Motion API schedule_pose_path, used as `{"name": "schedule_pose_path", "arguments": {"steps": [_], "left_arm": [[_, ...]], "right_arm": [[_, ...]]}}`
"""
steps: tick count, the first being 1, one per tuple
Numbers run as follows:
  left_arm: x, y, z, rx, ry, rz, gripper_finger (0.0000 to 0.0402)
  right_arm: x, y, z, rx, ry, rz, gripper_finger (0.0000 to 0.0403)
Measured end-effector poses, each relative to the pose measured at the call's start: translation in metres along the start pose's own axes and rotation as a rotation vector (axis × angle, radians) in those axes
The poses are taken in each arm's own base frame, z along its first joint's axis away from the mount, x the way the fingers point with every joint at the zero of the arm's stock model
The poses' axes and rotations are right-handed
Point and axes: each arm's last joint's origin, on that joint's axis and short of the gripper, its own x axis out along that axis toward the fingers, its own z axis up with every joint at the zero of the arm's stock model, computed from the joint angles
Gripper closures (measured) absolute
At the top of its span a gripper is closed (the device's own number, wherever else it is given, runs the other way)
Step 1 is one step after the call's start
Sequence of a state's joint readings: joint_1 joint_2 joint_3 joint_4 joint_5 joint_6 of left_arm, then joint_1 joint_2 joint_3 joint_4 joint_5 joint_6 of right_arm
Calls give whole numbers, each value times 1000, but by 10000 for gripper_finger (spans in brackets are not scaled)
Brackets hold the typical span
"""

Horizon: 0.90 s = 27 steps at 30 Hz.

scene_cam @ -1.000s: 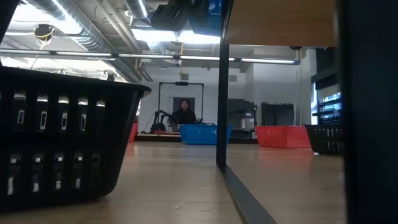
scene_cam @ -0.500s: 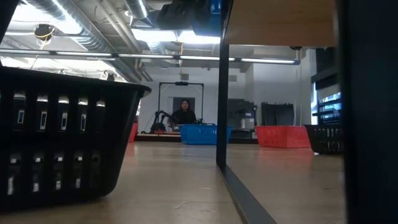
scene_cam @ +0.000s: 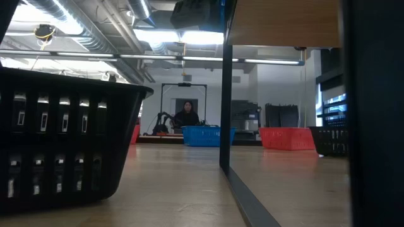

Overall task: Stack baskets on shelf by color
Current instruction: Put the middle blue bin on the shelf

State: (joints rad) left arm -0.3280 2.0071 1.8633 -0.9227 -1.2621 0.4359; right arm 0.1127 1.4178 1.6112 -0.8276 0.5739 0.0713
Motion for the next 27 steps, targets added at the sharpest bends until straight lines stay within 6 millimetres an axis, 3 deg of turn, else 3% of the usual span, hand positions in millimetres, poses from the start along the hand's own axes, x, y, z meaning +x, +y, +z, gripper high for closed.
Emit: {"name": "schedule_pose_path", "arguments": {"steps": [13, 27], "left_arm": [[-19, -5, 3, 29, -44, 0, 359], [-17, -5, 3, 20, -40, 1, 359]], "right_arm": [[0, 1, -1, -5, 13, 9, 399], [0, 0, -1, -8, 13, 2, 400]]}}
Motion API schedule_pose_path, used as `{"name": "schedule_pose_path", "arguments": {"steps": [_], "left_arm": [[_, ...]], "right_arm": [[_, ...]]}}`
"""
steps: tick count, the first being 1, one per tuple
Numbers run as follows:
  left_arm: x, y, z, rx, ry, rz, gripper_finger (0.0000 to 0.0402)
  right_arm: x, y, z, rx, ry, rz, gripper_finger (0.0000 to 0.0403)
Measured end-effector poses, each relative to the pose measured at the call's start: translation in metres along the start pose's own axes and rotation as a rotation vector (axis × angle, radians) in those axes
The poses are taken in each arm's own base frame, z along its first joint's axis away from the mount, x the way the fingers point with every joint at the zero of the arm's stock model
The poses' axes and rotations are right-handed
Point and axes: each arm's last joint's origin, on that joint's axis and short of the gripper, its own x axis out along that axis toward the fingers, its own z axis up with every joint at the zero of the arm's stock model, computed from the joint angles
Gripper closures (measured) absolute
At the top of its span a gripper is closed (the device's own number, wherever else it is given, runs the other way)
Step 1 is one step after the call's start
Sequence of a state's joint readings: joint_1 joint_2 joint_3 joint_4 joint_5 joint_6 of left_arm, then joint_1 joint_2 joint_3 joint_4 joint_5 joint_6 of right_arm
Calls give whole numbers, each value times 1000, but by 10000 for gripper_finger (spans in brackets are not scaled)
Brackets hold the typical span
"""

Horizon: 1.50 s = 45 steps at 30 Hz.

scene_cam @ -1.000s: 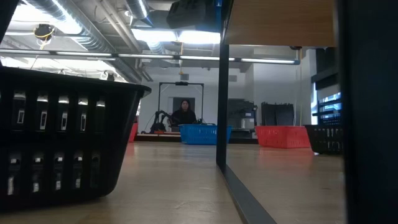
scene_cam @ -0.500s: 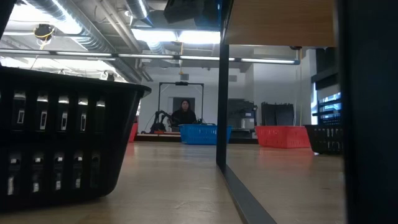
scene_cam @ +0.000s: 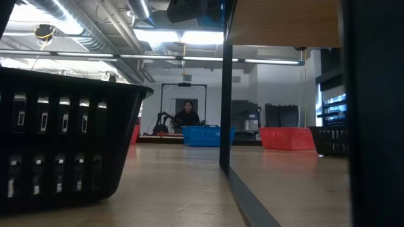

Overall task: Stack baskets on shelf by color
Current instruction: Put the middle blue bin on the shelf

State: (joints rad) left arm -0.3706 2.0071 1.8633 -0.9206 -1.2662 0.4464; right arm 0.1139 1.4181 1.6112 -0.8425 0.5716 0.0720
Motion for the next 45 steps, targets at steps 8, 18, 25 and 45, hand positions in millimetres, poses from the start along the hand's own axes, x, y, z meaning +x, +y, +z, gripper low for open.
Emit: {"name": "schedule_pose_path", "arguments": {"steps": [8, 18, 25, 45], "left_arm": [[1, 1, 2, -149, -6, 1, 359], [12, 4, 1, -183, 3, -13, 359], [20, 8, 3, -214, -4, -33, 357], [22, 9, 3, -216, -5, -32, 357]], "right_arm": [[0, 0, 0, -2, 0, -2, 400], [0, 0, 0, -5, 1, -8, 400], [0, 0, 0, -4, 1, -11, 401], [0, 0, 0, 29, 1, -7, 400]]}}
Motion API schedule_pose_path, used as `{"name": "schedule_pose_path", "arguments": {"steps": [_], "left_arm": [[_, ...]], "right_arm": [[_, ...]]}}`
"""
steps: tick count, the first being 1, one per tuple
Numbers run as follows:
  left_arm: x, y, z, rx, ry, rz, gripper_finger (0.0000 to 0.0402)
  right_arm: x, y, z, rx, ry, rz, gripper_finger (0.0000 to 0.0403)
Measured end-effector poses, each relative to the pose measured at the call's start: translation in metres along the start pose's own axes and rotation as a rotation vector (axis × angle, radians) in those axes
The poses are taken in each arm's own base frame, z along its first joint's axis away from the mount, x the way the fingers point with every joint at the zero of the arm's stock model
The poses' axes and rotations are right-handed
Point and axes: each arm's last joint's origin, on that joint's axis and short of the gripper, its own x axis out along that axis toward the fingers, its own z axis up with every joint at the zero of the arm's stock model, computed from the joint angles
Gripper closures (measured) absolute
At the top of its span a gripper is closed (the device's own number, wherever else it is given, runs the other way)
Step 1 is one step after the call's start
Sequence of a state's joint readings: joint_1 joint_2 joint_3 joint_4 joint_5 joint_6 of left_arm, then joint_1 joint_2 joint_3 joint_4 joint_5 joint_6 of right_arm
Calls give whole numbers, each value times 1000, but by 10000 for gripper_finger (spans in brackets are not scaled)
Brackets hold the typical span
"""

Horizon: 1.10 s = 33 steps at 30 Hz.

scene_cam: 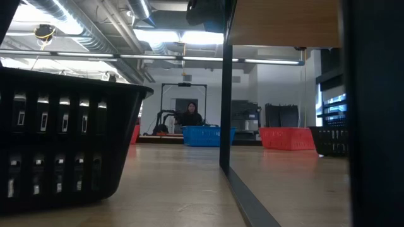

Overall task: Stack baskets on shelf by color
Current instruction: Put the middle blue bin on the shelf

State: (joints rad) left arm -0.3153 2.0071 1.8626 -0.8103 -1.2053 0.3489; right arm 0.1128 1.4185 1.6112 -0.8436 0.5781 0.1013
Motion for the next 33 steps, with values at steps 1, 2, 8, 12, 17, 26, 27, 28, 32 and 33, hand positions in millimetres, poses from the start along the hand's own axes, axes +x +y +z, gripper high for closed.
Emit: {"name": "schedule_pose_path", "arguments": {"steps": [1, 2, 8, 12, 17, 26, 27, 28, 32, 33], "left_arm": [[0, 0, 0, 0, 0, 0, 356], [0, 0, 0, -3, 0, 1, 356], [3, 2, 1, -36, -2, 5, 355], [6, 3, 2, -56, -5, 4, 354], [12, 5, 2, -71, -8, -20, 346], [19, 8, 1, -83, 2, -23, 329], [19, 8, 1, -89, 2, -22, 327], [19, 8, 1, -100, 4, -20, 326], [16, 7, 2, -95, -1, -17, 326], [14, 6, 2, -86, -4, -15, 327]], "right_arm": [[0, 0, 0, 0, 0, 0, 401], [0, 0, 0, 0, 0, 0, 401], [0, 0, 0, 0, -1, -1, 400], [0, 0, 0, 0, -2, -9, 400], [0, 0, 0, -1, -1, -9, 400], [0, 0, 0, 2, -2, -10, 400], [0, 0, 0, 3, -3, -10, 400], [0, 0, 0, 3, -3, -10, 400], [0, -1, 0, 3, -3, -16, 400], [0, -1, 0, 2, -1, -22, 400]]}}
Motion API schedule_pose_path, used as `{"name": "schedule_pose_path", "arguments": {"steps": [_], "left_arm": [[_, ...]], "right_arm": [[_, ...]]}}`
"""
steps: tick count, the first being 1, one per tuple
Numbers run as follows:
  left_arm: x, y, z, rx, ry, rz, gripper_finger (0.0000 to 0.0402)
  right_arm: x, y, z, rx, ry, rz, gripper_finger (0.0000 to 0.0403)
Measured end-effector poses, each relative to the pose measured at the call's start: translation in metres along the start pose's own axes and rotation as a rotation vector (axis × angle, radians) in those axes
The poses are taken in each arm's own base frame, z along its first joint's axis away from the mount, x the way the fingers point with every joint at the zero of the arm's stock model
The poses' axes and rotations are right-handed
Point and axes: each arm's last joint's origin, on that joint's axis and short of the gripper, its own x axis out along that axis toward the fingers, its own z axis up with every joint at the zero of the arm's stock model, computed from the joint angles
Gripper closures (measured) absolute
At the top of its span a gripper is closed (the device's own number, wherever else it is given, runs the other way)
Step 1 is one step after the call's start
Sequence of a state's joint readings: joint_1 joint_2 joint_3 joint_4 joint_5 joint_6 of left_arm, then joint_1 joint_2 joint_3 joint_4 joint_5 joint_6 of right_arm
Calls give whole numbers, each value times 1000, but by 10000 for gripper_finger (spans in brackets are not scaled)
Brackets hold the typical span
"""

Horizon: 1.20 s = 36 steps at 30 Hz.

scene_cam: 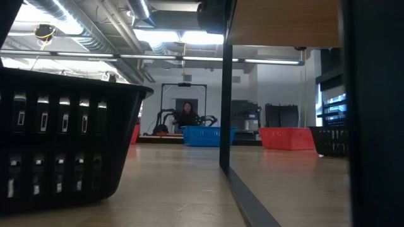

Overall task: Stack baskets on shelf by color
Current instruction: Put the middle blue bin on the shelf

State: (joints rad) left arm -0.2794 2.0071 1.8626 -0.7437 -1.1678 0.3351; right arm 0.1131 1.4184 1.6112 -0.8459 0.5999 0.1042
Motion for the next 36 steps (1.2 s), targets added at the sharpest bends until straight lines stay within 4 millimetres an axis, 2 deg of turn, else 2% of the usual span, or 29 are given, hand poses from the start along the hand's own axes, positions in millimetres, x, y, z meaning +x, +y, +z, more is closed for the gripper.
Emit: {"name": "schedule_pose_path", "arguments": {"steps": [9, 13, 21, 26, 34, 36], "left_arm": [[-18, -7, 4, 20, -47, -24, 327], [-22, -1, 5, -16, -83, -83, 326], [-35, 16, 11, -141, -233, -314, 327], [-41, 24, 9, -218, -248, -362, 326], [-74, 34, 6, -346, -289, -419, 326], [-85, 38, -1, -362, -272, -446, 325]], "right_arm": [[0, 0, -2, -14, 18, -11, 400], [0, 0, -2, -23, 19, -27, 400], [6, 2, -6, -100, 54, -62, 400], [11, 5, -7, -146, 75, -69, 400], [12, 6, -8, -140, 85, -61, 401], [11, 6, -9, -107, 89, -22, 401]]}}
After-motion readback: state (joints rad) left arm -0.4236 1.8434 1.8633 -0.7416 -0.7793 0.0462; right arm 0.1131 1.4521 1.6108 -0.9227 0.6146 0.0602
